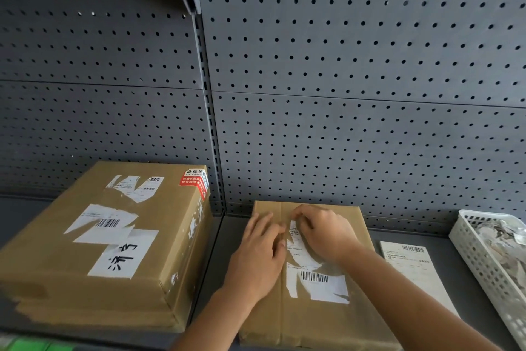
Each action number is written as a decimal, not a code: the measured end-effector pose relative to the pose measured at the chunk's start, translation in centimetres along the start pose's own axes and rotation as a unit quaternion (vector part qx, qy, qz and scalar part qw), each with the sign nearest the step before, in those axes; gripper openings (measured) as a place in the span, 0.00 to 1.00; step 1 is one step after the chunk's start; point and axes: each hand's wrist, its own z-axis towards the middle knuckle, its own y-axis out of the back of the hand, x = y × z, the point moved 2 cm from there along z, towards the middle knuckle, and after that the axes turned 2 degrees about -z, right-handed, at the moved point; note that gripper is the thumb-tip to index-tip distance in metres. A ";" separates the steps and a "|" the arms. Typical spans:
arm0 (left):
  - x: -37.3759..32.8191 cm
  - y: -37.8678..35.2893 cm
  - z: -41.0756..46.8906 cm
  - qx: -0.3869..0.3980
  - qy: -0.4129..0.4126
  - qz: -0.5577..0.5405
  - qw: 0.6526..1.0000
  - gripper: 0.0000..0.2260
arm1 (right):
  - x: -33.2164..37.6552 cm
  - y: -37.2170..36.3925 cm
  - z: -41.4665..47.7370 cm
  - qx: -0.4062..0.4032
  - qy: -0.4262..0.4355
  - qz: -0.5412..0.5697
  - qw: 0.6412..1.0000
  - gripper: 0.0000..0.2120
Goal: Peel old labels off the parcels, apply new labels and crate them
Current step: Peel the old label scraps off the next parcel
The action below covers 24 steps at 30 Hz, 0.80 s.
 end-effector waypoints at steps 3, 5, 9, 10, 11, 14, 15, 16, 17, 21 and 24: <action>-0.1 0.1 -0.1 0.001 -0.002 0.001 1.000 0.16 | 0.1 -0.3 0.4 -0.001 -0.002 -0.001 1.000 0.12; -0.1 0.1 -0.1 0.002 -0.003 0.005 1.000 0.16 | 0.3 -0.4 0.6 -0.003 0.005 -0.011 1.000 0.12; -0.1 0.1 -0.1 0.000 -0.006 0.007 1.000 0.16 | 0.3 -0.5 0.9 0.001 0.003 -0.017 1.000 0.11; -0.1 0.0 -0.1 0.000 -0.007 0.007 1.000 0.16 | 0.1 -0.5 0.9 0.003 -0.002 -0.011 1.000 0.10; -0.1 0.1 -0.1 0.000 -0.008 0.007 1.000 0.16 | 0.0 -0.4 0.9 0.004 -0.006 0.000 1.000 0.10; 0.0 0.2 0.0 -0.001 -0.007 0.004 1.000 0.16 | -0.5 -0.4 0.7 -0.002 -0.011 0.042 0.999 0.11; 0.0 0.2 -0.1 -0.001 -0.007 0.004 1.000 0.16 | -0.4 -0.4 0.5 -0.005 -0.005 0.043 0.999 0.11; 0.0 0.2 -0.1 0.001 -0.006 0.004 1.000 0.16 | -0.4 -0.4 0.4 -0.008 0.003 0.037 0.999 0.11; -0.1 0.2 -0.1 0.002 -0.005 0.004 1.000 0.16 | -0.2 -0.5 0.3 -0.010 0.010 0.027 1.000 0.12; 0.1 0.1 0.0 0.000 -0.006 0.005 1.000 0.16 | 0.1 -0.7 0.4 -0.010 0.017 0.000 1.000 0.11; 0.2 -0.1 0.1 0.000 -0.005 0.003 1.000 0.16 | -0.2 -0.6 0.4 -0.010 0.009 0.015 1.000 0.09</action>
